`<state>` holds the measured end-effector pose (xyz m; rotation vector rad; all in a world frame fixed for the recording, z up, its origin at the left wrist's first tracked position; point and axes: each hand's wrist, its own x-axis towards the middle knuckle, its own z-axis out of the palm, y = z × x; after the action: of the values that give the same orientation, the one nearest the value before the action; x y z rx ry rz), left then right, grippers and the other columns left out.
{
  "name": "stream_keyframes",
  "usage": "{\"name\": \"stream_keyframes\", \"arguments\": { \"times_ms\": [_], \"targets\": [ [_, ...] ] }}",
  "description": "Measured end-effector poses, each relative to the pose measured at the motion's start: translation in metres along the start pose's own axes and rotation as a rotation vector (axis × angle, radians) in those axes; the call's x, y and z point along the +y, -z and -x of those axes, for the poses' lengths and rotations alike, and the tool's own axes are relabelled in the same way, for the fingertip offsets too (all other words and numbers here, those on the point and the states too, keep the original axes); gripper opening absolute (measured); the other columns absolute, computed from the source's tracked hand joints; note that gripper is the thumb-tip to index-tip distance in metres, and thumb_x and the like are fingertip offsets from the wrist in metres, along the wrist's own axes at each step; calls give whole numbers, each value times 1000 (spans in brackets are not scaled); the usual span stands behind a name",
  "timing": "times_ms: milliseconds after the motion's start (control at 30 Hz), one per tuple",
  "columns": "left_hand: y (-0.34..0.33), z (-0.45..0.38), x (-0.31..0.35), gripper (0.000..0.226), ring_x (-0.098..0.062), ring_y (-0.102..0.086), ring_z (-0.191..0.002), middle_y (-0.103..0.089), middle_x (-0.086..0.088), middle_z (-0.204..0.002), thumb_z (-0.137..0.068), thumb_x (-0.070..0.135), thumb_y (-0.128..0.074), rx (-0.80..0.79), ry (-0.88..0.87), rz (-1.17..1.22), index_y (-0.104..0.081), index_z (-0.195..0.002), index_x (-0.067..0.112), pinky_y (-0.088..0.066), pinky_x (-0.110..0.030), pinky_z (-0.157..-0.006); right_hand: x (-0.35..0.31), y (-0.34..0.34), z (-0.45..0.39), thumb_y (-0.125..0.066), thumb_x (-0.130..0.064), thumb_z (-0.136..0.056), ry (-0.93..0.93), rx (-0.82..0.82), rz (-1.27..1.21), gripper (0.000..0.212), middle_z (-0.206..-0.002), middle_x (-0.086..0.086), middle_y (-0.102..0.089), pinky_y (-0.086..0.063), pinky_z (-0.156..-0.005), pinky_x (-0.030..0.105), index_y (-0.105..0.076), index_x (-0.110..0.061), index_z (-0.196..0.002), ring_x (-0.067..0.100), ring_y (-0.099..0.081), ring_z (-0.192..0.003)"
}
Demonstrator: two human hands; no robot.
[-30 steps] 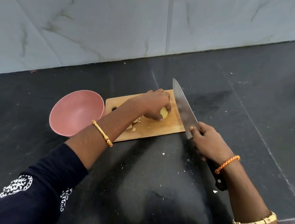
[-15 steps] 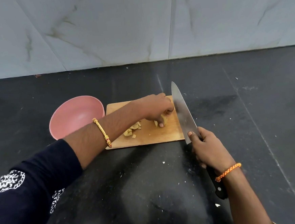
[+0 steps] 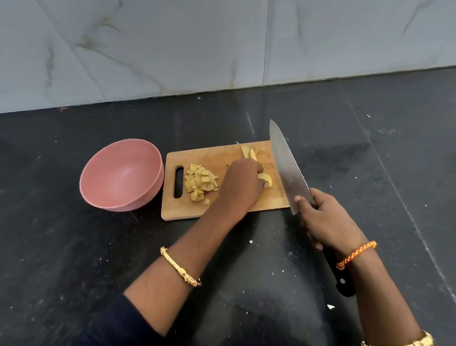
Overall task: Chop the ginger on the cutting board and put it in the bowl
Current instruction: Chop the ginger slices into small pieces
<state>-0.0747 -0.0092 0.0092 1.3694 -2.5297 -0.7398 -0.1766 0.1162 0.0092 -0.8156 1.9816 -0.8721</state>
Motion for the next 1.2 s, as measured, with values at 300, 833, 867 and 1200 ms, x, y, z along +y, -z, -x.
{"name": "stream_keyframes", "arguments": {
  "times_ms": [300, 833, 867, 1200],
  "targets": [
    [-33, 30, -3, 43, -25, -39, -116, -42, -11, -128, -96, 30, -47, 151, -38, -187, -45, -133, 8, -39, -33, -94, 12, -8, 12, -42, -30, -99, -32, 0, 19, 28, -62, 5, -46, -36, -36, 25, -45, -12, -78, 15, -39, -39],
    [-45, 29, 9, 34, -27, -47, -105, -55, -8, -118, -92, 38, -50, 321, 67, -191, -60, -117, 16, -45, -35, -77, 14, 1, 11, -42, -32, -98, -39, 23, -14, 27, -62, 5, -46, -34, -36, 26, -45, -11, -81, 15, -39, -34],
    [-42, 30, 7, 40, -27, -45, -107, -53, -8, -121, -92, 39, -51, 299, 51, -168, -55, -125, 16, -44, -35, -81, 14, 1, 12, -42, -32, -98, -29, 24, 10, 28, -62, 5, -46, -34, -36, 25, -44, -11, -79, 15, -39, -34],
    [-26, 32, -17, 34, -20, -46, -107, -56, -8, -108, -90, 19, -60, 243, -71, 49, -60, -122, 8, -43, -30, -87, 8, -26, 21, -36, -29, -101, 106, 73, 179, 28, -71, 7, -58, -36, -58, 33, -48, -10, -83, 30, -55, -75]
  ]
}}
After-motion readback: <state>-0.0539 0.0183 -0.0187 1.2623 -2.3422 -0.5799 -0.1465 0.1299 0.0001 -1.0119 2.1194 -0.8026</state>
